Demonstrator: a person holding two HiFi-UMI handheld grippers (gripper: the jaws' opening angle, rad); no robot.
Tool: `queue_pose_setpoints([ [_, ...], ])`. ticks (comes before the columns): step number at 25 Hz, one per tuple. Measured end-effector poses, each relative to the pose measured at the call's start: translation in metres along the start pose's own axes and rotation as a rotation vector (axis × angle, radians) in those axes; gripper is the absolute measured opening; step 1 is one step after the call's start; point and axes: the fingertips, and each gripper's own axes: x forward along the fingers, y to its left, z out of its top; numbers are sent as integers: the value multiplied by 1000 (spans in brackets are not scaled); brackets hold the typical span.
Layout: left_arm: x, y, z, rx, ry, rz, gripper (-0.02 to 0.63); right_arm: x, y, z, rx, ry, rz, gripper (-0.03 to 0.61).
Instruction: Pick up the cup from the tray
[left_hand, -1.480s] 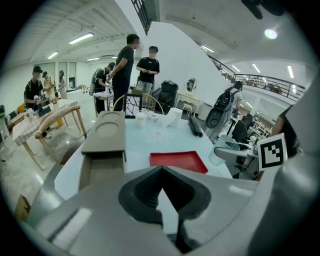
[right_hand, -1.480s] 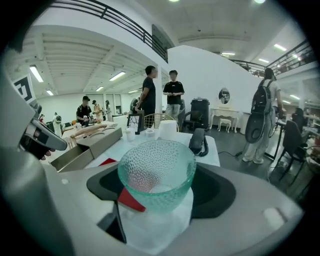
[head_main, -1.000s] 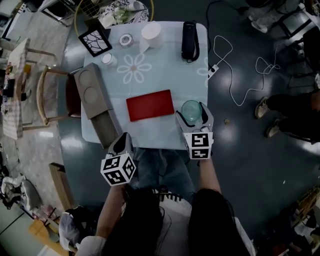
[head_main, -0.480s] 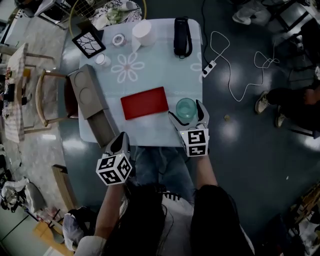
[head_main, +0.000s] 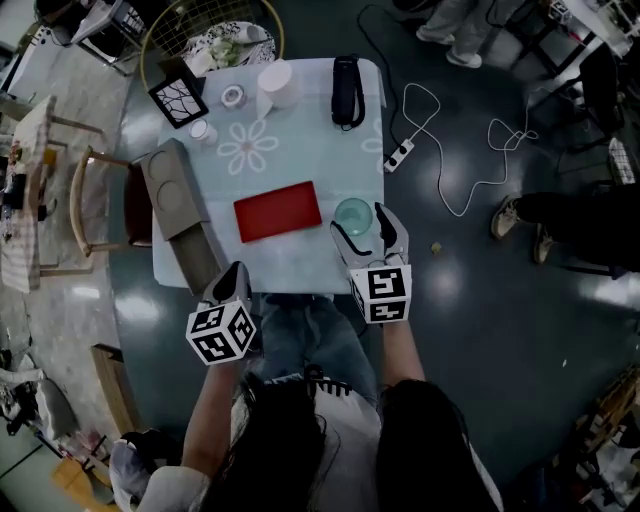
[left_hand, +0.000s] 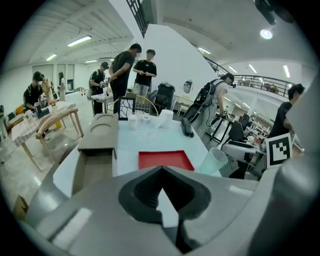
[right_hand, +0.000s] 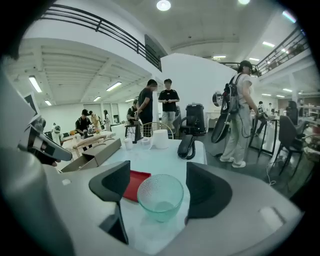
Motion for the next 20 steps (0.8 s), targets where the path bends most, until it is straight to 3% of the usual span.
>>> queue_pose_setpoints([
  [6, -18, -5, 10, 16, -57, -5, 0, -20, 15, 17, -10, 0, -15, 326],
  [13, -37, -12, 23, 30, -132, 4, 0, -39, 34, 28, -39, 4, -24, 157],
  [18, -45, -18, 37, -13, -185, -26, 0, -49, 39, 37, -18, -21, -66, 35],
  [20, -48, -18, 39, 3, -193, -28, 0, -53, 43, 37, -3, -17, -66, 25],
])
